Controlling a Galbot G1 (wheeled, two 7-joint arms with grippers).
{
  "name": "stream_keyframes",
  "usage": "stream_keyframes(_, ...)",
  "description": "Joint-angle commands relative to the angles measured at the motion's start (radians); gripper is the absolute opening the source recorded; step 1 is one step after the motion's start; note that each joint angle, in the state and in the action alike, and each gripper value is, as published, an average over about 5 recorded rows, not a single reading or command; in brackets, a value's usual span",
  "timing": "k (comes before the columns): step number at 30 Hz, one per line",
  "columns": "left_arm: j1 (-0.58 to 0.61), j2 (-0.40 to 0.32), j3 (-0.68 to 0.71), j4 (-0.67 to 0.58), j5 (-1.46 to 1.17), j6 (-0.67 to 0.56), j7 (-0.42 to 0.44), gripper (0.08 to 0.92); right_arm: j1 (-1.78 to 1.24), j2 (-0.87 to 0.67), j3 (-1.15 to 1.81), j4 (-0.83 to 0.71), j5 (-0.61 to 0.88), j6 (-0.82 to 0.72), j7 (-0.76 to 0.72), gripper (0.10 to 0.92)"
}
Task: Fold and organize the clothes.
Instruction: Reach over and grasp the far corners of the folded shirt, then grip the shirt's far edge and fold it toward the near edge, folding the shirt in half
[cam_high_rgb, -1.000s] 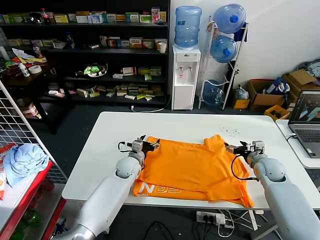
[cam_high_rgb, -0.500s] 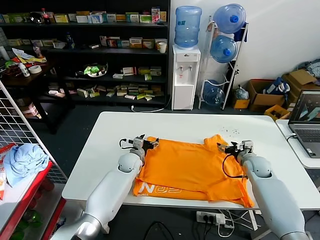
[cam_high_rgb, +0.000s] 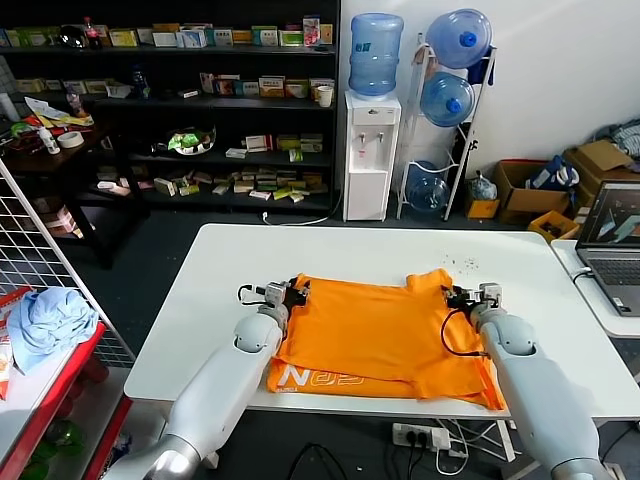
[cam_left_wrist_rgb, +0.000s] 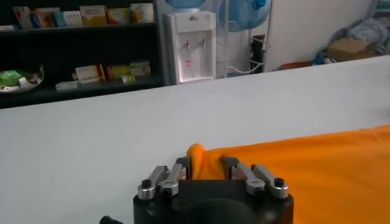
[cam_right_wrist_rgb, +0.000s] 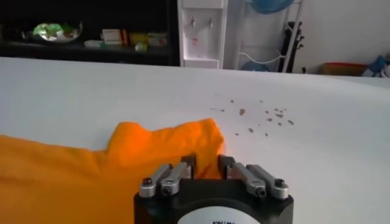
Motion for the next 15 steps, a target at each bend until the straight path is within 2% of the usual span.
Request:
stream_keyframes(1,0.033,0.021,0.005,-0.048,-0.008,-0.009,-0.006,0.325,-0.004,0.000,-0.003,0.014,0.001,0.018,0.015,0.229)
stream_keyframes(5,0.050,0.038,0.006,-0.090,-0.010,-0.024,-0.013,0.213,-0.021,-0.021,-0.010,0.076,0.010,0.025,0.014,0.134)
stream_keyframes(8,0.064,0.055,0.005,-0.124,-0.013,-0.029,-0.019,0.130,-0.036,-0.040,-0.012,0.129,0.014,0.023,0.018,0.125)
stream_keyframes(11,0.087,0.080,0.005,-0.171,-0.017,-0.029,-0.027,0.092,-0.065,-0.068,-0.014,0.196,0.021,0.012,0.026,0.125)
stream_keyframes(15,0.130,0.129,0.006,-0.264,-0.029,-0.026,-0.044,0.092,-0.146,-0.121,-0.004,0.330,0.036,-0.016,0.047,0.125)
